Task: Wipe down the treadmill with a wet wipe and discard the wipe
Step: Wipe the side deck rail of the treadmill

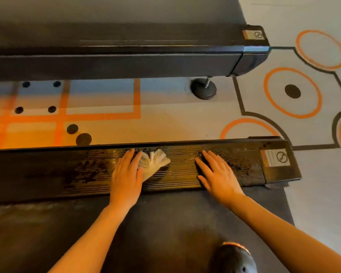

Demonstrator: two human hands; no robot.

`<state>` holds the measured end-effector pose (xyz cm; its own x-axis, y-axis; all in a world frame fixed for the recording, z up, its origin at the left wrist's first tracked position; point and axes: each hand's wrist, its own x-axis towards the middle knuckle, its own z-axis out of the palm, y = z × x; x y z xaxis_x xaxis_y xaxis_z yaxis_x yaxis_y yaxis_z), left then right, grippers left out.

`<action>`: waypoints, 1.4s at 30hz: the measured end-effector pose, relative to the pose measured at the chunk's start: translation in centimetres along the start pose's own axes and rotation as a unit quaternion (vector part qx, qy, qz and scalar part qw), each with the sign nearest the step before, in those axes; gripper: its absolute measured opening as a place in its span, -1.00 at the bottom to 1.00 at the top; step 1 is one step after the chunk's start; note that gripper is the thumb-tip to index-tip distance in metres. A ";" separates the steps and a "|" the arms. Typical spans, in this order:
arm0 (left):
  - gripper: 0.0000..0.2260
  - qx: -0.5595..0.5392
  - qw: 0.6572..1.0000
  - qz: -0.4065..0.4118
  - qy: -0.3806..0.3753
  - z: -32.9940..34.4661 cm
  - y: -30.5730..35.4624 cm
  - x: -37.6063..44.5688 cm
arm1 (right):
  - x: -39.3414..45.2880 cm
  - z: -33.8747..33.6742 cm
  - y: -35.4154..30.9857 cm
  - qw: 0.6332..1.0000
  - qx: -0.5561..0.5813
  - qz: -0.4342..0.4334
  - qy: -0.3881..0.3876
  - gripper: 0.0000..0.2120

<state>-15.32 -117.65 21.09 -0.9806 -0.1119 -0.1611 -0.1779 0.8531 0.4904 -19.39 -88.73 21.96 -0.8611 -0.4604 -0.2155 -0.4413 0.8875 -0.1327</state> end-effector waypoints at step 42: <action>-0.53 0.102 0.987 -0.080 0.091 -0.5 -3.9 1.0 | 3.0 3.7 -9.8 0.969 0.146 -0.109 0.167 -0.62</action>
<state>-15.61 -121.37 19.47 -0.9434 -0.3269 -0.0566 -0.3290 0.9003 0.2849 -16.70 -98.91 19.00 -0.8103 -0.5616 0.1674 -0.5742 0.7038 -0.4183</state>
